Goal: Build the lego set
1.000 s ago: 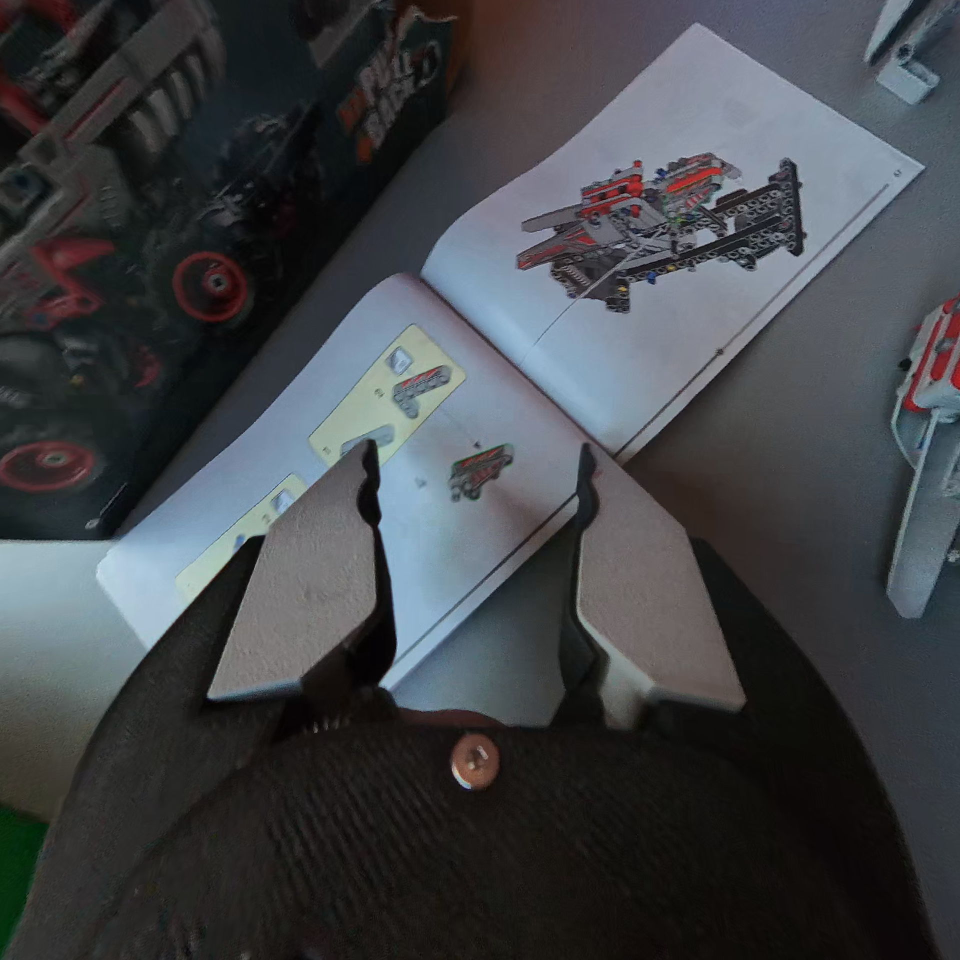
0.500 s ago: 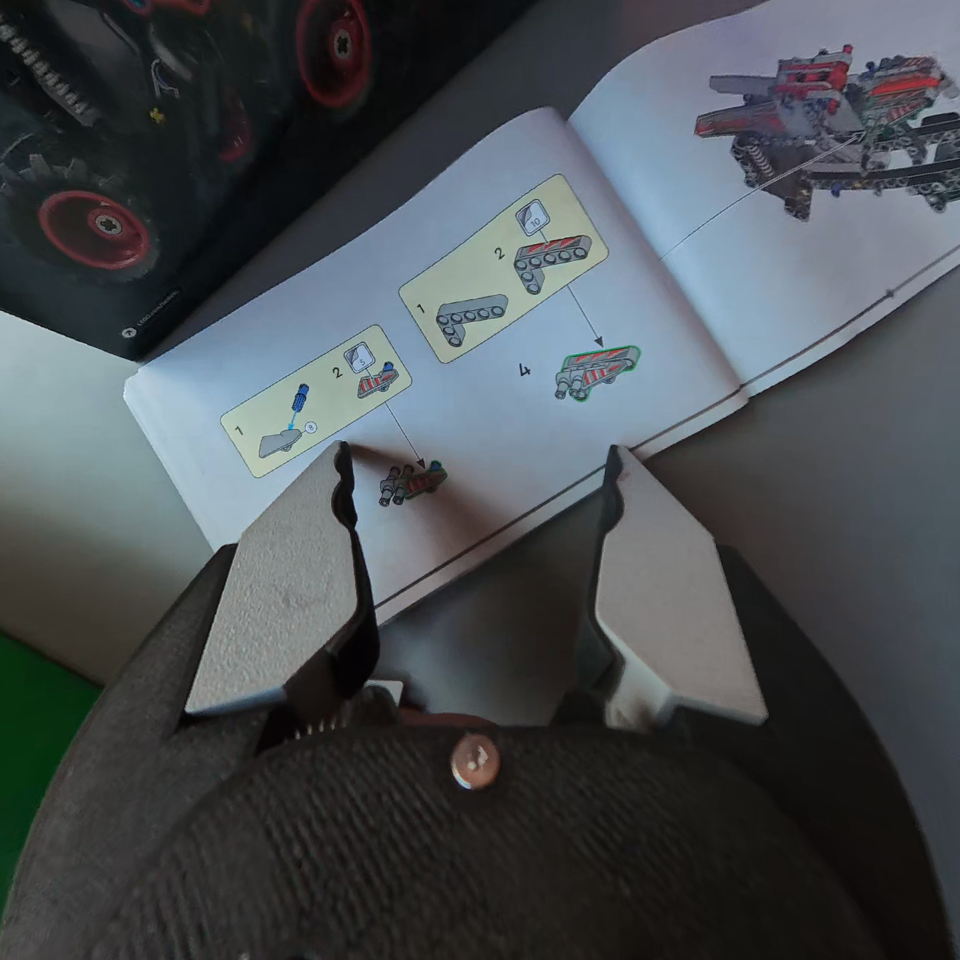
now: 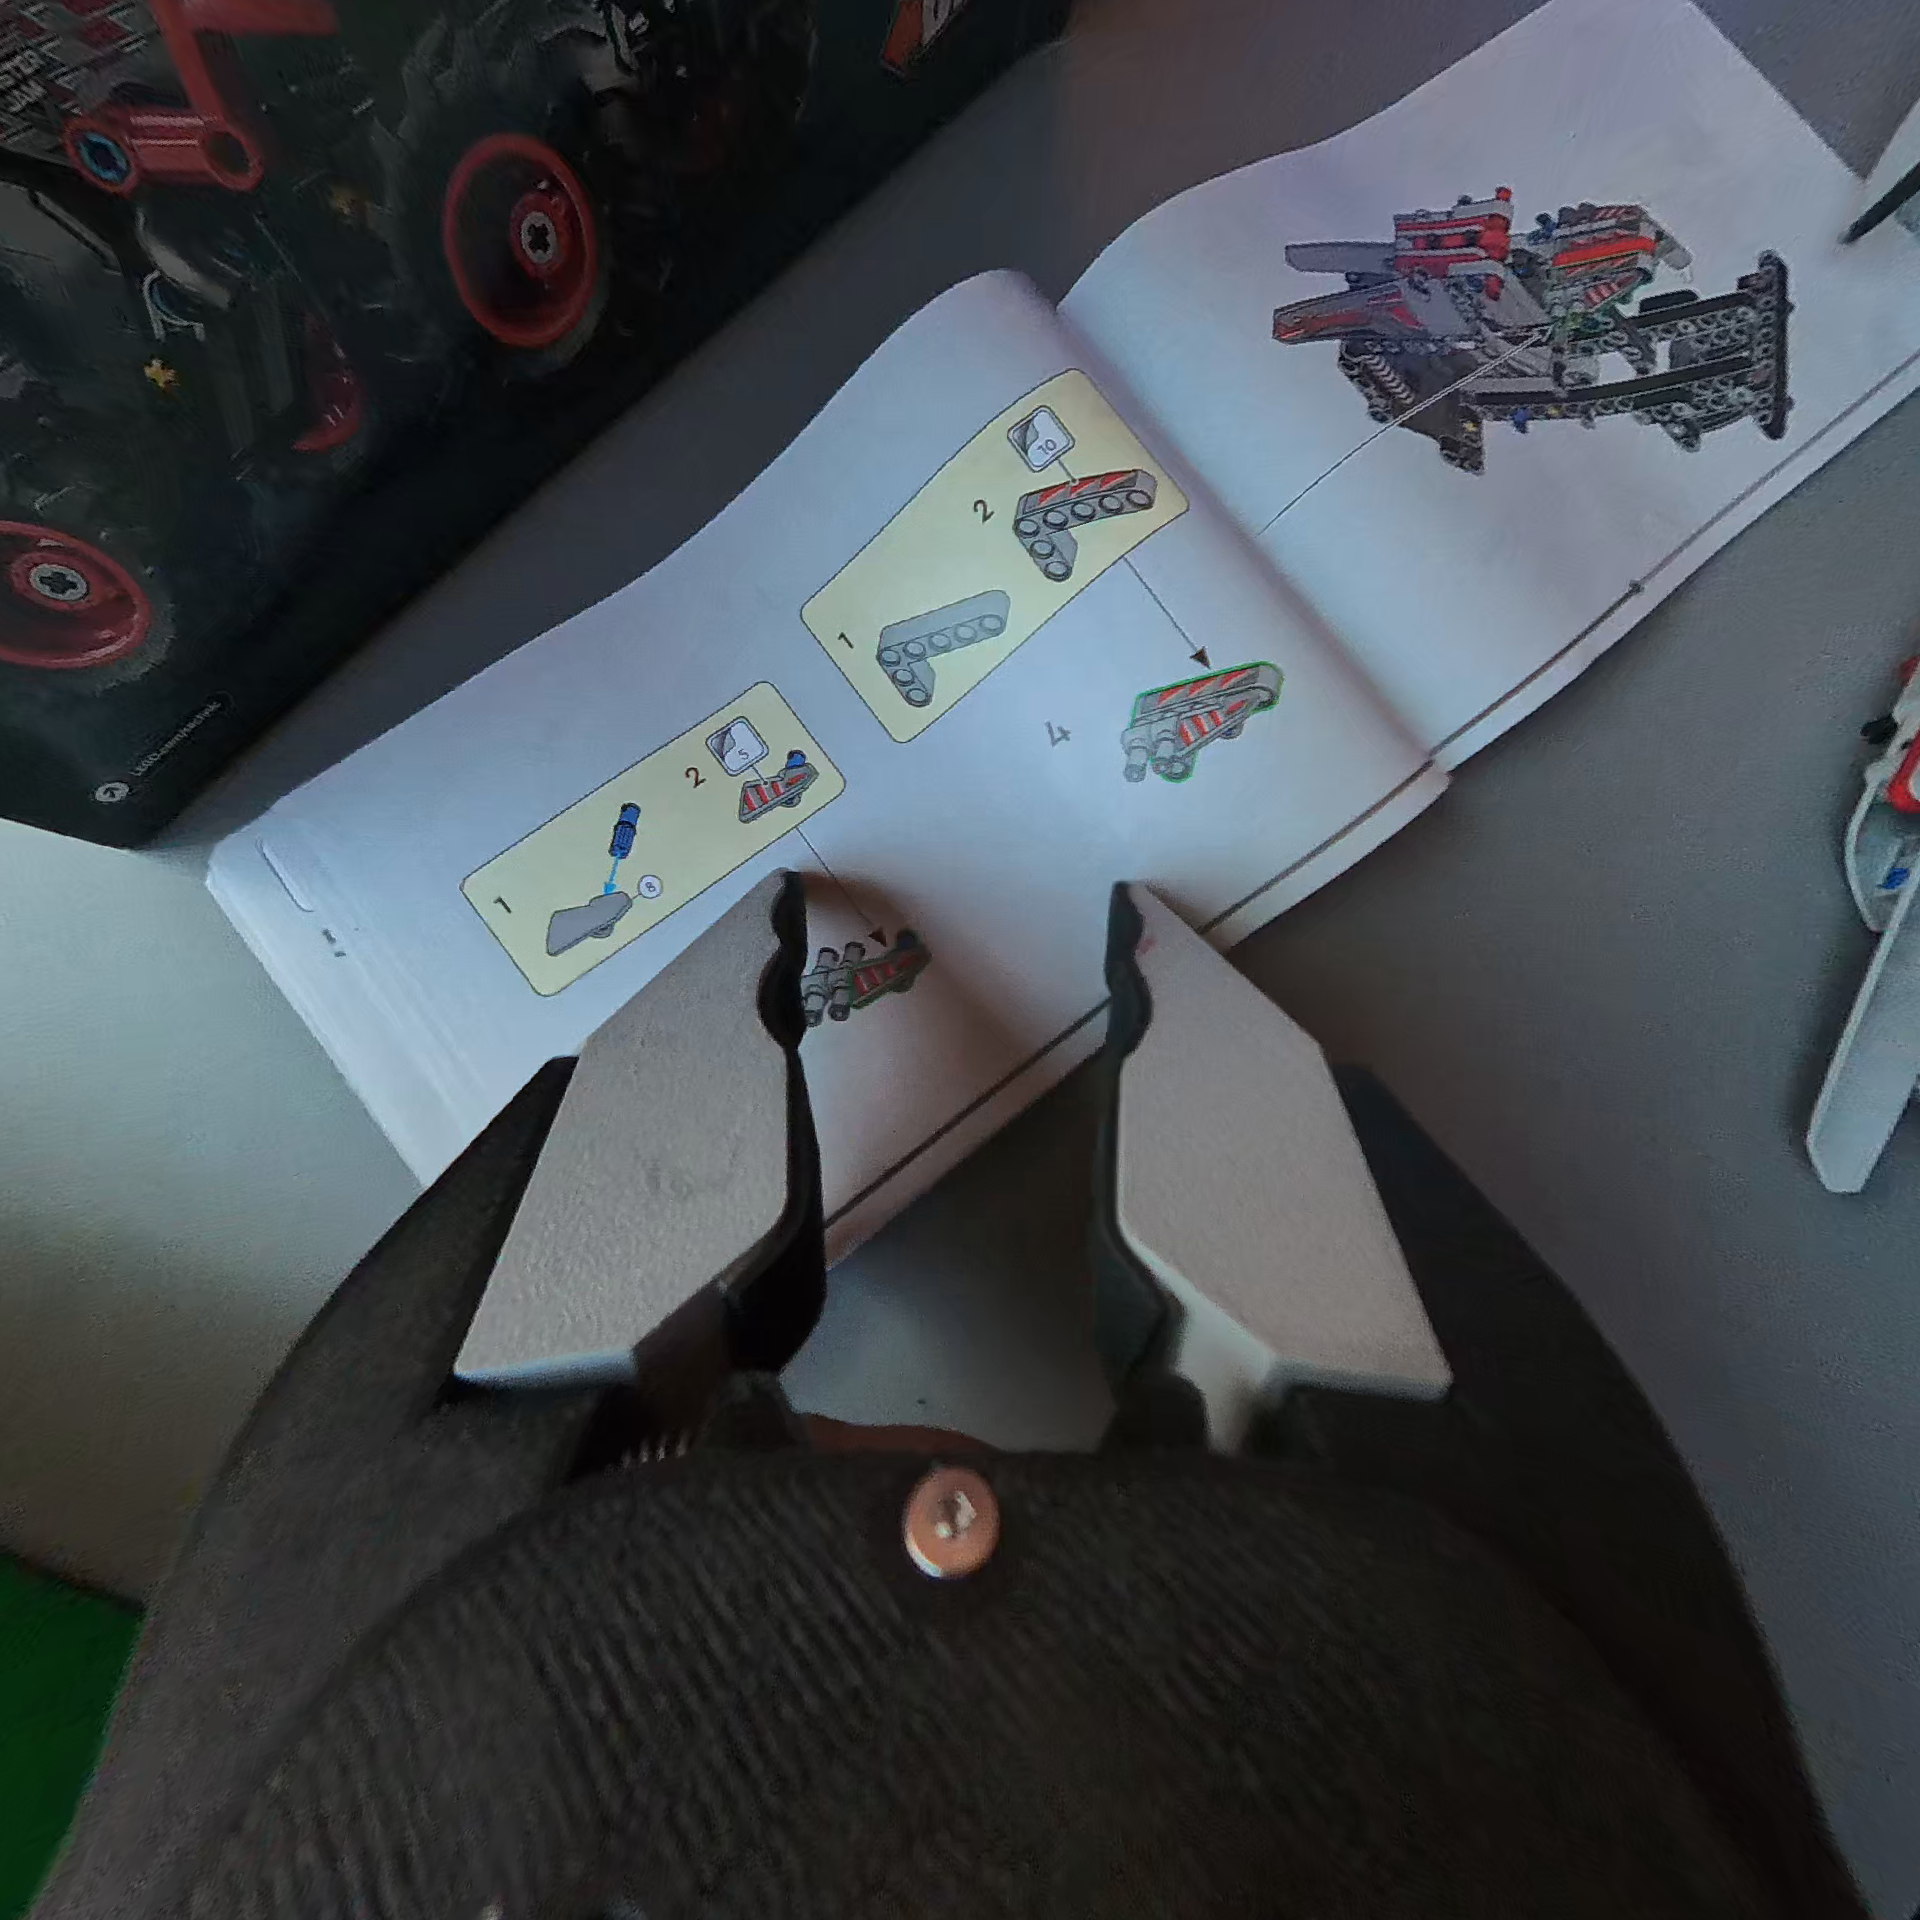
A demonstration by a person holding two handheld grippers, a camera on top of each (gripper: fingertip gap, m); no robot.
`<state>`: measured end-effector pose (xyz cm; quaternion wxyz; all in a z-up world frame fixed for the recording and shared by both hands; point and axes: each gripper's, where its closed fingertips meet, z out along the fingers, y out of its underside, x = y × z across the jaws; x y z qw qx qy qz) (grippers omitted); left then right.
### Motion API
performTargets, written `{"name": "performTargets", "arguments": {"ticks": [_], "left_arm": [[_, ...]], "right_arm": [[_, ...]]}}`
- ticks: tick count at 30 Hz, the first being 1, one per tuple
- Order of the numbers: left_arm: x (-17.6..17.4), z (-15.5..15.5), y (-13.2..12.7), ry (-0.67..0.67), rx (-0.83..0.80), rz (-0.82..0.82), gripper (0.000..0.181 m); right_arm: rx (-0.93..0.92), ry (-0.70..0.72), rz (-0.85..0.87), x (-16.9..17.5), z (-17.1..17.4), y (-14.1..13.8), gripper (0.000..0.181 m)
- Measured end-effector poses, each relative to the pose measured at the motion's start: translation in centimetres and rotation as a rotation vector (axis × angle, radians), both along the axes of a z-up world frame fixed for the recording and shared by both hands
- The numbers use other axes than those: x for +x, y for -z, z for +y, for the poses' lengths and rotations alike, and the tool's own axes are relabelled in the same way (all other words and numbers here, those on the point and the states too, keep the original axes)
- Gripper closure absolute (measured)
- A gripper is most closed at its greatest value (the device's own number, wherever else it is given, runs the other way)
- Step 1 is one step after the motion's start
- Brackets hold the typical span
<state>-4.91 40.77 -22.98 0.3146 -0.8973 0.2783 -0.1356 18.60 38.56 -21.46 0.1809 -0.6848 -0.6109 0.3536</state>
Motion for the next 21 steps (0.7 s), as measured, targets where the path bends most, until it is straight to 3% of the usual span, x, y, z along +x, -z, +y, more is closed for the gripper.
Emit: {"name": "performTargets", "arguments": {"ticks": [1,6,11,17,21], "left_arm": [[0.0,0.1,0.0,-0.001,0.006,0.009,0.130],[0.0,0.2,0.1,0.004,0.021,0.023,0.138],[0.0,0.3,0.0,0.006,0.024,0.032,0.146],[0.9,0.1,0.0,0.034,0.019,0.007,0.135],[1.2,0.1,0.0,0.047,0.023,0.017,0.133]], "right_arm": [[-0.007,0.001,-0.008,0.0,0.0,0.2,0.140],[0.027,-0.001,-0.049,-0.1,0.2,1.4,0.140],[0.061,0.024,0.005,0.1,0.7,-0.4,0.141],[0.058,0.074,0.099,1.1,2.0,-2.7,0.142],[0.006,0.017,0.135,0.8,0.8,-3.1,0.142]]}}
